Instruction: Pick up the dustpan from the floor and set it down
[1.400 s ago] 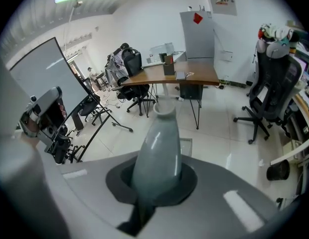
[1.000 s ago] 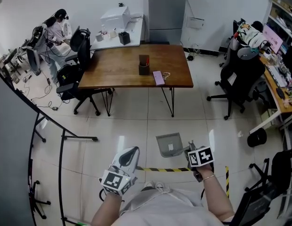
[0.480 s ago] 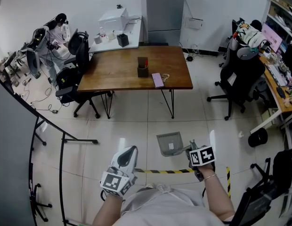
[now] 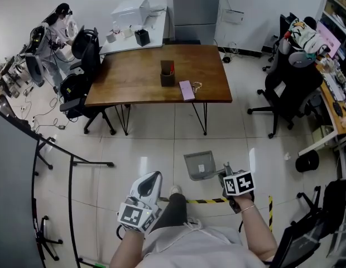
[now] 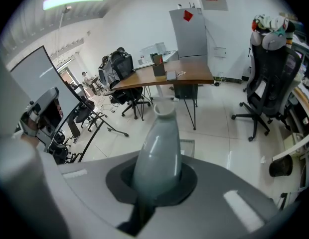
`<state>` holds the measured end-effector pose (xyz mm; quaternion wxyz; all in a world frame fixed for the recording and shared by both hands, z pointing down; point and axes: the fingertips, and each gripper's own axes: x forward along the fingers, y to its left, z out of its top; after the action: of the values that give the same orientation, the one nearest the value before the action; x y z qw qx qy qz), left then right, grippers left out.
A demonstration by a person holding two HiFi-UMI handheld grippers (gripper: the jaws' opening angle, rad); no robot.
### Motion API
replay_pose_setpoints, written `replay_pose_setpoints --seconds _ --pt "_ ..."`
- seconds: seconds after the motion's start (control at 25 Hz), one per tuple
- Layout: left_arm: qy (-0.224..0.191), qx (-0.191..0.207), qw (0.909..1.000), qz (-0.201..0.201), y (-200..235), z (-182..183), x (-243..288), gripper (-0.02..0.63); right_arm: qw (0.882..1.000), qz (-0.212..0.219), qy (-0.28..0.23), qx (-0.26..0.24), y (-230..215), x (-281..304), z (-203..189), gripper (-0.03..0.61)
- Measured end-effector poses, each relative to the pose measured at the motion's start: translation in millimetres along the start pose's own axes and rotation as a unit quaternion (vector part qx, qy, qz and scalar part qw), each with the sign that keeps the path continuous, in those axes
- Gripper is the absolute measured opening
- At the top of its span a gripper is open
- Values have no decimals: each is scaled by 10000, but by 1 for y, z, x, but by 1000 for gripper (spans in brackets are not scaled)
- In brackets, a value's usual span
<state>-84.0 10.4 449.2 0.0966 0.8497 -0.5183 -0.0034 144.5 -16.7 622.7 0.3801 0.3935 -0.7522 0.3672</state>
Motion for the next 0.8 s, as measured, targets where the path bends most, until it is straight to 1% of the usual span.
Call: replay_pose_setpoints --seconds 0.12,0.28,0.48,0.68,0.8 --pt "40 -59 9999 -80 26 3 29 15 9999 -12 134 96 -7 21 23 2" --pt "34 -121 9996 -252 65 16 71 15 9991 -66 303 279 -16 48 50 2" --pt "56 -93 9986 -513 109 28 121 15 9982 -163 349 457 -27 80 92 2" --pt "152 -208 9987 -429 138 33 149 15 9977 -239 345 527 -37 104 118 2" --pt "280 -315 9985 -336 148 28 161 15 9974 -222 403 550 -45 121 131 2"
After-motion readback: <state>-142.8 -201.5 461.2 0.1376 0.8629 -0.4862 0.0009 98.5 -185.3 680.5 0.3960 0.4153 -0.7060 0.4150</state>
